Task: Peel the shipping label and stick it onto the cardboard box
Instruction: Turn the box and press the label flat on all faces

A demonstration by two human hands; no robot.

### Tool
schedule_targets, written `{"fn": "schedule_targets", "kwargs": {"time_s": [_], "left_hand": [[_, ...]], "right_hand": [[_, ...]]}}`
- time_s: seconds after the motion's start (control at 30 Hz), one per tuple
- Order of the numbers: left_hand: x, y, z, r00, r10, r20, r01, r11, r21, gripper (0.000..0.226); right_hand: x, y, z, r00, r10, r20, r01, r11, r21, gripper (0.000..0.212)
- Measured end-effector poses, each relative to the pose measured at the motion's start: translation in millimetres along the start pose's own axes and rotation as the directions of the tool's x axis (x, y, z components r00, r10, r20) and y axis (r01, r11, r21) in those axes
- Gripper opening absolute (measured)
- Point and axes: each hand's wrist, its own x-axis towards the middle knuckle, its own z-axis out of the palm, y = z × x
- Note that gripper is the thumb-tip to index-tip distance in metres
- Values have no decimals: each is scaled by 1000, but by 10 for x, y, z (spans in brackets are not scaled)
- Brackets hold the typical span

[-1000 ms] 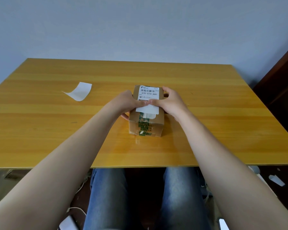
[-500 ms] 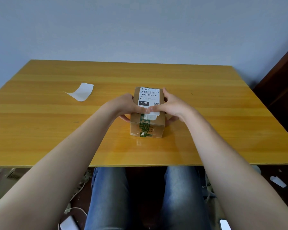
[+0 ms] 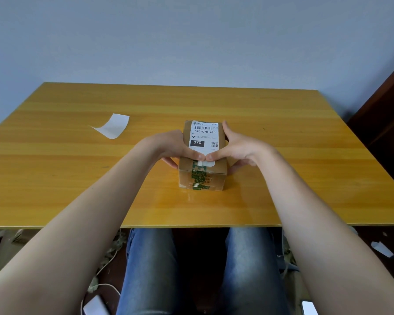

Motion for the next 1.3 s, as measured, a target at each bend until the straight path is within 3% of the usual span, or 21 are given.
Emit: {"fn": "schedule_targets", "kwargs": {"time_s": [0.23, 0.37, 0.5, 0.6, 0.8, 1.0, 1.3], "left_hand": [[-7, 28, -34, 997, -78, 24, 76, 995, 65, 46], [-13, 118, 6, 990, -136, -41, 136, 991, -2, 30], [56, 144, 59, 973, -211, -91, 206, 976, -63, 52], [130, 107, 56, 967, -236, -97, 229, 970, -82, 66], [211, 107, 56, 967, -233, -99, 231, 972, -35, 69], [252, 57, 37, 978, -193, -84, 191, 981, -31, 58], [109, -30, -10, 995, -91, -42, 87, 993, -84, 35]], "right_hand": [[5, 20, -14, 1000, -25, 13, 25, 998, 60, 140], [34, -43, -32, 995, -58, -85, 68, 990, 125, 99], [117, -79, -3, 979, -71, -193, 94, 989, 117, 72], [188, -104, 65, 968, -124, -219, 136, 990, 39, 75], [272, -115, 91, 944, -202, -261, 196, 979, -48, 85], [243, -113, 50, 953, -204, -224, 195, 979, -63, 95], [188, -80, -4, 989, -94, -112, 83, 991, -102, 117]]}}
